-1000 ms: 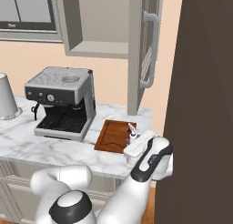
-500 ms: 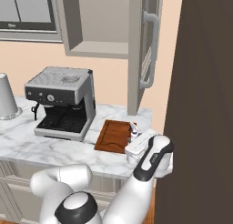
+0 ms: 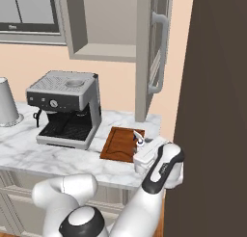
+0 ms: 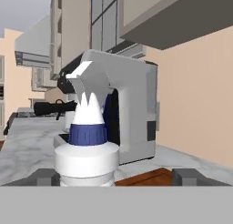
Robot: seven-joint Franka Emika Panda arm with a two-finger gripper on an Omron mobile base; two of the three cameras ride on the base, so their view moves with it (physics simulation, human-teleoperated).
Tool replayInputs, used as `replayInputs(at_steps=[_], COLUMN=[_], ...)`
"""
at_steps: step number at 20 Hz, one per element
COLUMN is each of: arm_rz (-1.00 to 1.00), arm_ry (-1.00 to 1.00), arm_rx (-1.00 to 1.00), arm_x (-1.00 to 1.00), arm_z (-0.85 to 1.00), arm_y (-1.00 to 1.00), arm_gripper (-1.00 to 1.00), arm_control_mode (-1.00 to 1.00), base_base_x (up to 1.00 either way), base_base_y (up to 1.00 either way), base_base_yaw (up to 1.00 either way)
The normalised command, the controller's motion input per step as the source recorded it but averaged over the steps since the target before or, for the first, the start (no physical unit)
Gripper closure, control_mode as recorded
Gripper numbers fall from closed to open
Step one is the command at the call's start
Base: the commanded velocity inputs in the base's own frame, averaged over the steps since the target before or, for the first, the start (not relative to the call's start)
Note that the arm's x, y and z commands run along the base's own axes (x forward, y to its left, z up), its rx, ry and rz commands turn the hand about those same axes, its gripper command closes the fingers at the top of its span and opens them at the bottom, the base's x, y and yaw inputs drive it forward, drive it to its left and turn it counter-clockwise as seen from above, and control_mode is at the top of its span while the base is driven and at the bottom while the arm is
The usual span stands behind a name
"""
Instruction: Grab the spray bottle from the cabinet, then place it next to the cutting board for sanitizing. Then grab the dish brush from the countertop next to the sink and place it next to the cutting board.
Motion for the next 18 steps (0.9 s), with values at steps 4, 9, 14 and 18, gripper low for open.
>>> replayInputs(at_steps=[4, 9, 14, 18], arm_rz=[0.00, 0.00, 0.00, 0.00], arm_ry=[0.00, -0.02, -0.01, 0.00], arm_rx=[0.00, 0.00, 0.00, 0.00], arm_x=[-0.09, -0.18, -0.03, -0.01], arm_z=[0.00, 0.01, 0.00, 0.00], arm_y=[0.00, -0.01, 0.00, -0.13], arm_gripper=[-1.00, -1.00, -1.00, -1.00], arm_control_mode=[-1.00, -1.00, -1.00, -1.00], base_base_x=[0.00, 0.00, 0.00, 0.00], base_base_y=[0.00, 0.00, 0.00, 0.00], base_base_yaw=[0.00, 0.00, 0.00, 0.00])
